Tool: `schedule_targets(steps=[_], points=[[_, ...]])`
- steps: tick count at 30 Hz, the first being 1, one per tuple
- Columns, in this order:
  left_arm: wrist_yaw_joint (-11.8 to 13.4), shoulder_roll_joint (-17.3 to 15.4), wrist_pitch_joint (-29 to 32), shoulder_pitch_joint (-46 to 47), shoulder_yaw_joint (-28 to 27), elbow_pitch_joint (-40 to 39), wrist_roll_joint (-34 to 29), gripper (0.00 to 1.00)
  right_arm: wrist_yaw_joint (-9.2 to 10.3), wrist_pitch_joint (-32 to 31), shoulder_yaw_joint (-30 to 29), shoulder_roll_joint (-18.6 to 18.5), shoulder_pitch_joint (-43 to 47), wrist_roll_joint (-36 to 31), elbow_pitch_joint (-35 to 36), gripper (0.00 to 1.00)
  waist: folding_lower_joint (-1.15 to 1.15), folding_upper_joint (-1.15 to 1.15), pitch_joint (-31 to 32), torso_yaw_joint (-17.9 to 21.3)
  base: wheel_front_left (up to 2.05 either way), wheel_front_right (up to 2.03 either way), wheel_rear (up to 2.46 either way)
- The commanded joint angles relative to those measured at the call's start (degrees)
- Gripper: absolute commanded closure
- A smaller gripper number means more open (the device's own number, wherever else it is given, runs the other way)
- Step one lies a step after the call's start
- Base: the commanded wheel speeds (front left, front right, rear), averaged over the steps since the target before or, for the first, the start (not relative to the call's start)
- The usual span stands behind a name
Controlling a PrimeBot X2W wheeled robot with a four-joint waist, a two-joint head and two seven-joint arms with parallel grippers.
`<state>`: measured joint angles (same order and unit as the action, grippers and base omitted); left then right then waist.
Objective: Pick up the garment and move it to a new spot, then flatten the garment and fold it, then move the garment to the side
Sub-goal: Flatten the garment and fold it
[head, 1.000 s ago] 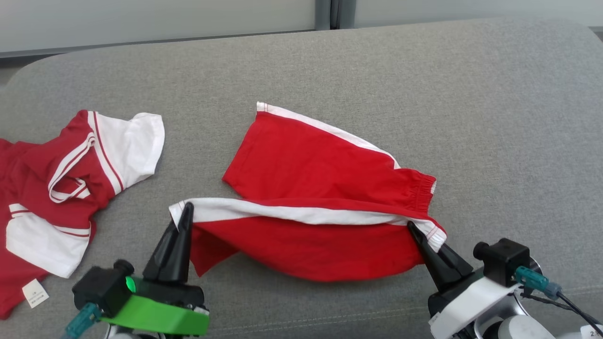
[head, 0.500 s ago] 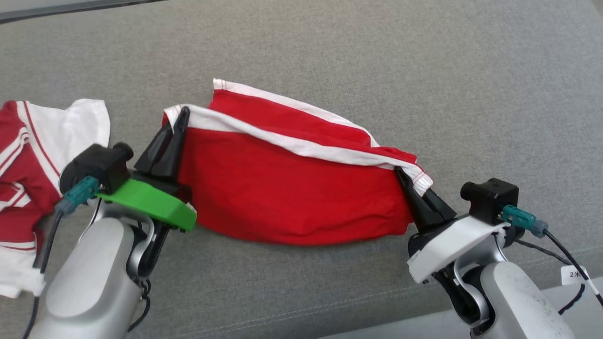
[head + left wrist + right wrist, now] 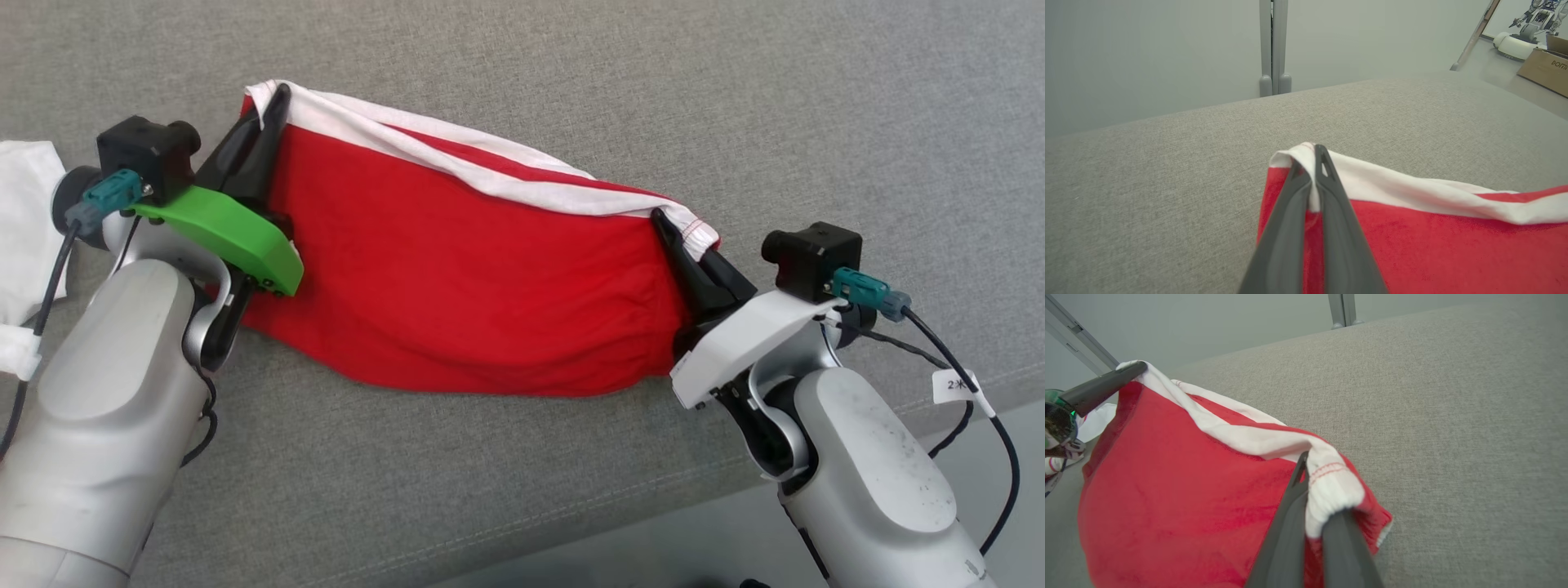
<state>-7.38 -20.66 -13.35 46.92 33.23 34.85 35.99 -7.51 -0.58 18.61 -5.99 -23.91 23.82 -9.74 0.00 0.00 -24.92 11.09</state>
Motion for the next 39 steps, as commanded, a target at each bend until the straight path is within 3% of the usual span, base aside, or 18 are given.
schedule_targets(steps=[1, 9, 10, 12, 13, 14, 15, 16, 17, 28, 34, 39], points=[[-0.1, -0.7, -0.1, 1.6, 0.2, 1.1, 0.6, 1.0, 0.05, 0.5, 0.1, 0.4, -1.2, -0.1, -0.7, 1.0, 0.0, 0.0, -1.6, 1.2, 0.0, 0.0, 0.0], [-0.1, -0.3, -0.4, 5.9, 2.8, 7.2, 2.8, 1.0, 0.05, 2.4, 1.1, 1.0, -4.3, 0.9, -6.0, 1.0, 0.0, 0.0, -2.3, 1.5, 0.0, 0.0, 0.0], [-0.1, -0.3, -0.3, 6.3, 3.2, 7.8, 3.0, 1.0, 0.05, 2.6, 1.2, 1.0, -4.6, 1.0, -6.5, 0.95, 0.0, 0.0, -2.2, 1.5, 0.0, 0.0, 0.0], [-0.1, -0.1, 0.5, 6.7, 3.9, 9.1, 3.9, 1.0, 0.05, 3.0, 1.4, 1.0, -5.1, 1.1, -7.6, 0.72, 0.0, 0.0, -2.1, 1.5, 0.0, 0.0, 0.0], [-0.1, -0.1, 0.9, 6.8, 4.4, 9.6, 4.3, 0.85, 0.05, 3.2, 1.5, 1.0, -5.3, 1.2, -8.1, 0.52, 0.0, 0.0, -2.0, 1.5, 0.0, 0.0, 0.0], [-0.1, -0.1, 1.2, 7.1, 4.9, 9.9, 4.6, 0.63, 0.05, 3.3, 1.6, 0.9, -5.6, 1.2, -8.5, 0.0, 0.0, 0.0, -1.9, 1.4, 0.0, 0.0, 0.0], [-0.1, -0.1, 1.6, 7.3, 5.2, 10.2, 5.0, 0.44, 0.05, 3.3, 1.7, 0.8, -5.9, 1.2, -8.9, 0.0, 0.0, 0.0, -1.9, 1.4, 0.0, 0.0, 0.0], [-0.1, -0.1, 2.1, 7.5, 5.5, 10.6, 5.3, 0.07, 0.05, 3.4, 1.8, 0.7, -6.0, 1.1, -9.3, 0.0, 0.0, 0.0, -1.8, 1.3, 0.0, 0.0, 0.0], [-0.1, -0.1, 2.6, 7.6, 5.9, 10.8, 5.6, 0.0, 0.05, 3.4, 1.8, 0.7, -6.1, 1.2, -9.5, 0.0, 0.0, 0.0, -1.7, 1.2, 0.0, 0.0, 0.0], [-0.1, -2.9, 7.4, 7.4, 10.0, 9.9, 9.4, 0.0, 0.05, 2.2, 1.4, -2.2, -3.8, 0.7, -10.1, 0.0, 0.0, 0.0, 1.6, 0.7, 0.0, 0.0, 0.0], [-0.1, -6.8, 7.7, 3.1, 9.1, 7.1, 13.7, 0.0, 0.05, 0.0, -0.6, -4.4, 0.5, 1.2, -6.2, 0.0, 0.0, 0.0, 4.6, 0.3, 0.0, 0.0, 0.0], [0.5, -7.7, 6.1, -0.7, 8.5, 4.9, 15.0, 0.0, 0.05, -1.7, -3.2, -5.3, 4.2, 0.6, -2.4, 0.0, 0.0, 0.0, 6.3, -0.3, 0.0, 0.0, 0.0]])
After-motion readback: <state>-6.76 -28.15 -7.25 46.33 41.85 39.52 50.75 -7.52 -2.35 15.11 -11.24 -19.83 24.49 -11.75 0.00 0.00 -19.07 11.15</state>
